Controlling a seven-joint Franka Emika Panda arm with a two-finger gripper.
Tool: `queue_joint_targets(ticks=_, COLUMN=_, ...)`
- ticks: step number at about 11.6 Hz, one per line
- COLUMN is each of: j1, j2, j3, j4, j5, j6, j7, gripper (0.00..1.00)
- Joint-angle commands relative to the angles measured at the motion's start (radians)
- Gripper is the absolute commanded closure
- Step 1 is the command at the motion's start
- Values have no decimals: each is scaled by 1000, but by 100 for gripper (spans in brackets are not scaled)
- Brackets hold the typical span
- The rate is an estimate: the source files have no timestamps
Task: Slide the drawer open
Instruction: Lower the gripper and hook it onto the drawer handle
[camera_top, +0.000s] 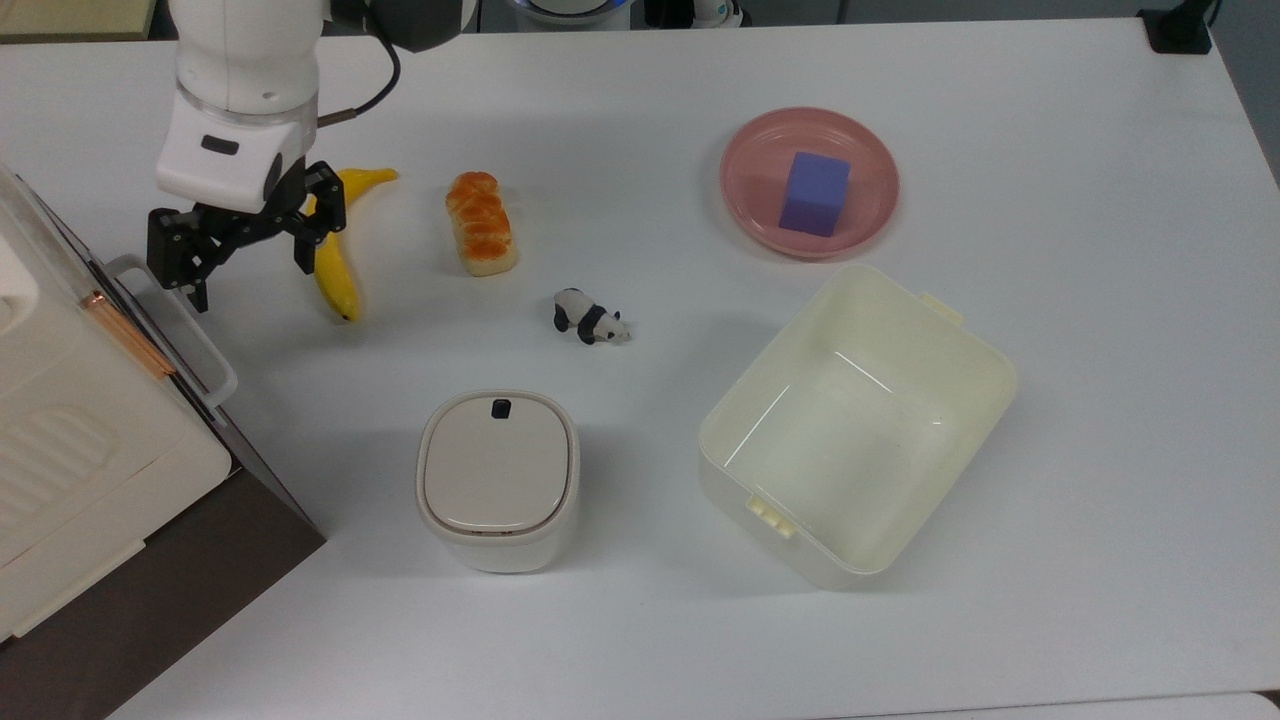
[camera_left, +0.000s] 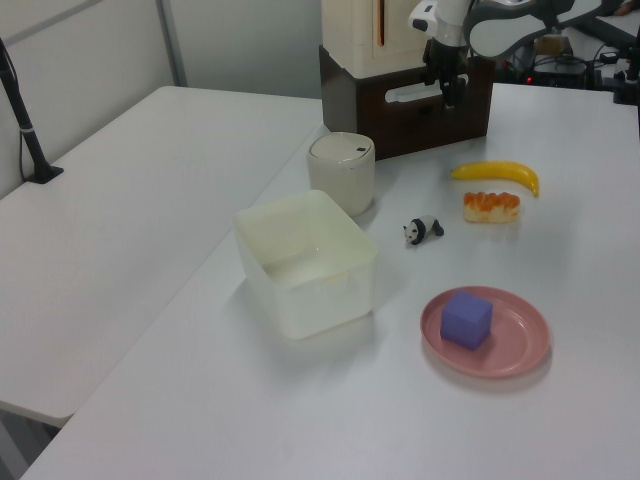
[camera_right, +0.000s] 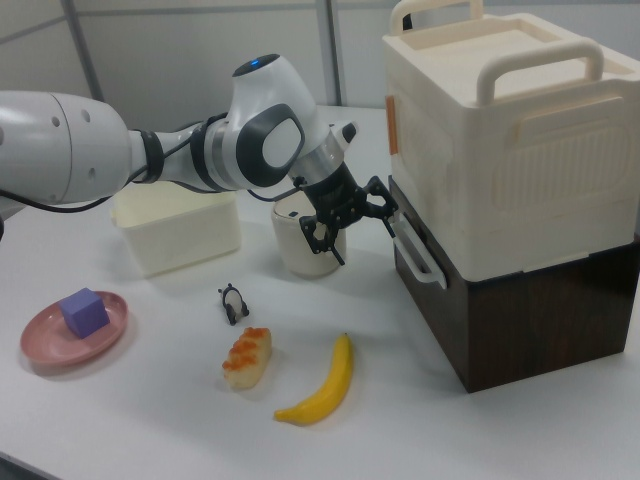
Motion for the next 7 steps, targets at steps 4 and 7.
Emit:
queue_joint_targets(ticks=4, j1=-2, j2=0, j3=-1, j4=-9, j5=-19, j6=22, j7=37, gripper=1)
queue_joint_targets(ticks=7, j1=-2, j2=6, j3=-1, j4=-7, j5=-50, j6=25, j7=31, gripper=4)
